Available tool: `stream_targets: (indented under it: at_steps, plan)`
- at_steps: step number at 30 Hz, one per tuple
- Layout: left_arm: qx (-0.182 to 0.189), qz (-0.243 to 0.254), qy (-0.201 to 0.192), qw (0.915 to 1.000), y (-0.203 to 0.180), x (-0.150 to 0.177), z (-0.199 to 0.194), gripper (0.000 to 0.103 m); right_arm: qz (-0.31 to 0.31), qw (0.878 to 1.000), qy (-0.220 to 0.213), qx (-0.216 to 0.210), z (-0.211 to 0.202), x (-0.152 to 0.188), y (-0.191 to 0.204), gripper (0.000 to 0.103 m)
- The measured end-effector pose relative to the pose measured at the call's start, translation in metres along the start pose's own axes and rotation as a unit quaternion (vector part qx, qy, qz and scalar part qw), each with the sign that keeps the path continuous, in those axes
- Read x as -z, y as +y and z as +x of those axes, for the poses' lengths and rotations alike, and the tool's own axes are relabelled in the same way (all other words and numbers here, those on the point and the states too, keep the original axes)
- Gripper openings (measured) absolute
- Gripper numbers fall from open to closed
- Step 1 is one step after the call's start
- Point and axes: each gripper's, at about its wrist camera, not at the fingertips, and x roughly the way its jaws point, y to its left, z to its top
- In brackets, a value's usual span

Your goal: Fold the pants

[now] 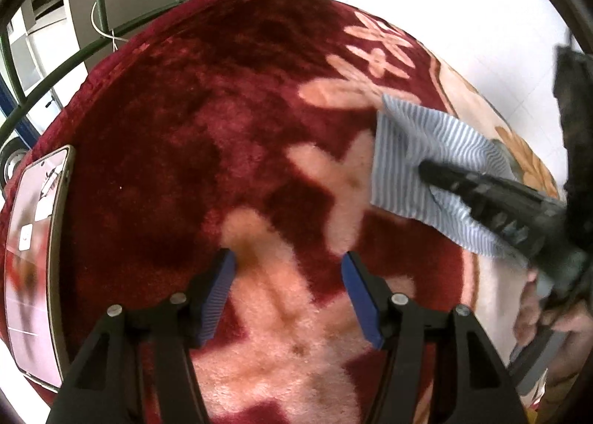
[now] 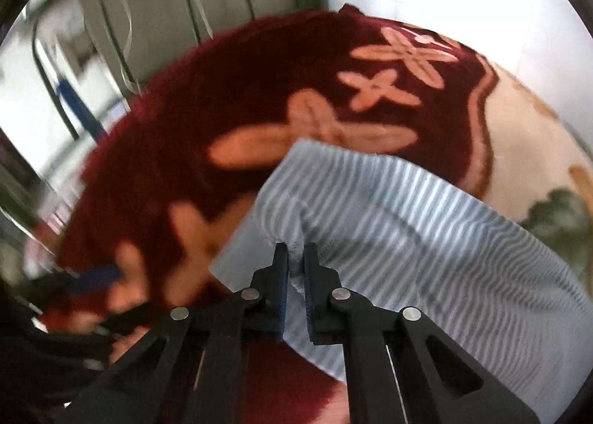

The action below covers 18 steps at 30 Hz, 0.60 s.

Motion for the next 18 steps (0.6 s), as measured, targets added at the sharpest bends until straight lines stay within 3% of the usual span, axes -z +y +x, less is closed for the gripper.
stream_targets:
  at_steps: [3, 8, 10, 12, 15, 18]
  plan:
    - [0.009, -0.014, -0.003, 0.9999, 0.003, 0.0, -0.001, 0.063, 0.021, 0.999, 0.002, -0.036, -0.003, -0.005, 0.004, 0.009]
    - [0.004, -0.012, -0.004, 0.9999, 0.001, 0.0, 0.0, 0.063, 0.025, 0.998, 0.019, -0.046, 0.01, 0.001, 0.012, 0.009]
    - [0.0, -0.007, -0.007, 0.9999, -0.002, 0.001, 0.001, 0.063, 0.03, 0.997, 0.041, -0.06, 0.02, 0.005, 0.013, 0.02]
    - [-0.003, -0.006, -0.009, 0.9999, -0.004, 0.0, 0.002, 0.063, 0.037, 0.994, 0.06, -0.078, 0.027, 0.007, 0.015, 0.024]
    - [0.003, -0.008, -0.012, 0.9999, -0.006, 0.0, 0.0, 0.063, 0.036, 0.995, 0.032, -0.091, 0.006, 0.009, 0.018, 0.026]
    - [0.027, -0.005, -0.028, 0.9992, -0.014, -0.005, -0.011, 0.063, 0.05, 0.994, -0.013, -0.096, -0.033, 0.019, 0.007, 0.036]
